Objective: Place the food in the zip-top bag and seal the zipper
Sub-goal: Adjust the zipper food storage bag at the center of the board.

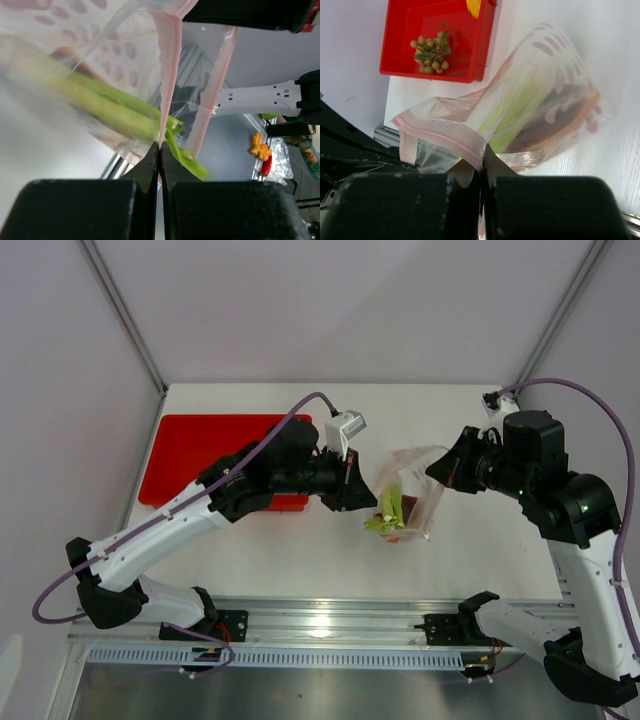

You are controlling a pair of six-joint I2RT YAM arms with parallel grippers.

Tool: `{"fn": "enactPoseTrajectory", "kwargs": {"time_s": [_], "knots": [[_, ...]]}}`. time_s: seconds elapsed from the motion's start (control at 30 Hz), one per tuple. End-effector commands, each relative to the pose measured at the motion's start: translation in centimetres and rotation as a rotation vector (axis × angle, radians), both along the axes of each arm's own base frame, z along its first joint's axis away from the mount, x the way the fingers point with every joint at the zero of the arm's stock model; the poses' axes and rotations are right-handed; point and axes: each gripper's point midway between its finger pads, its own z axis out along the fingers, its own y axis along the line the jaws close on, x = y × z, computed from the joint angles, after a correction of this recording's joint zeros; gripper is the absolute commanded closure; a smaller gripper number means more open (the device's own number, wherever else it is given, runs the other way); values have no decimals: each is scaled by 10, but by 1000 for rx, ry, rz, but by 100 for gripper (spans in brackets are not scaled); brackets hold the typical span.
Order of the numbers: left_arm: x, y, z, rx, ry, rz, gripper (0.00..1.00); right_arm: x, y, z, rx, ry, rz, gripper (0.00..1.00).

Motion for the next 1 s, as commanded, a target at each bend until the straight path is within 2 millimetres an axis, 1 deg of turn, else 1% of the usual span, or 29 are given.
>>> {"fn": "enactPoseTrajectory", "kwargs": {"time_s": [0.0,0.07,0.13,0.17,0.23,0.27,0.3,0.33,0.37,0.4,0.43,0.47,0.53,0.57,0.6,0.63,0.67,0.7,0.77,0.83,0.87,0.9,0.93,0.97], "knots": [[-3,14,-2,29,2,5,99,-10,0,15,16,-33,39,100],[3,17,-13,55,8,26,99,-9,-1,14,15,-33,35,100],[9,16,-25,72,24,36,100,-4,3,11,16,-25,48,100],[11,13,-35,98,41,34,99,-1,7,-1,13,3,61,100],[11,10,-42,115,59,21,99,5,15,-11,31,45,100,100],[9,8,-39,101,65,12,100,5,16,-14,31,61,104,100],[0,7,-27,52,76,-17,99,5,15,-10,34,50,103,100],[-2,3,-14,-13,78,-26,100,3,11,-4,34,32,90,100],[-7,3,1,-66,67,-41,99,2,8,3,33,6,80,100],[-16,6,16,-119,56,-76,99,-1,4,12,29,-16,69,100],[-17,6,23,-140,45,-78,99,-1,1,15,20,-24,58,100],[-15,7,24,-134,26,-75,100,0,-1,14,11,-24,53,100],[4,4,8,-53,28,-10,99,6,-1,-1,4,6,46,100],[5,4,-8,2,61,-11,99,10,5,-6,24,11,68,100],[7,0,-19,23,90,-24,99,12,10,-30,20,72,84,100],[2,-2,-19,11,110,-50,99,14,12,-38,25,92,95,100],[-3,-4,-13,-19,126,-57,99,17,14,-45,27,111,102,100],[-7,-8,4,-87,98,-81,99,17,14,-48,21,116,105,100],[-22,-1,35,-178,79,-99,99,22,9,-49,15,105,88,100],[-38,2,77,-270,18,-138,99,25,7,-46,21,97,82,100],[-42,5,94,-296,-9,-141,99,26,8,-45,28,96,86,100],[-47,4,94,-278,-7,-151,99,28,11,-45,36,102,98,100],[-45,4,95,-271,-16,-148,99,27,12,-43,46,102,102,100],[-40,2,93,-256,-32,-128,99,28,14,-37,57,88,108,100]]}}
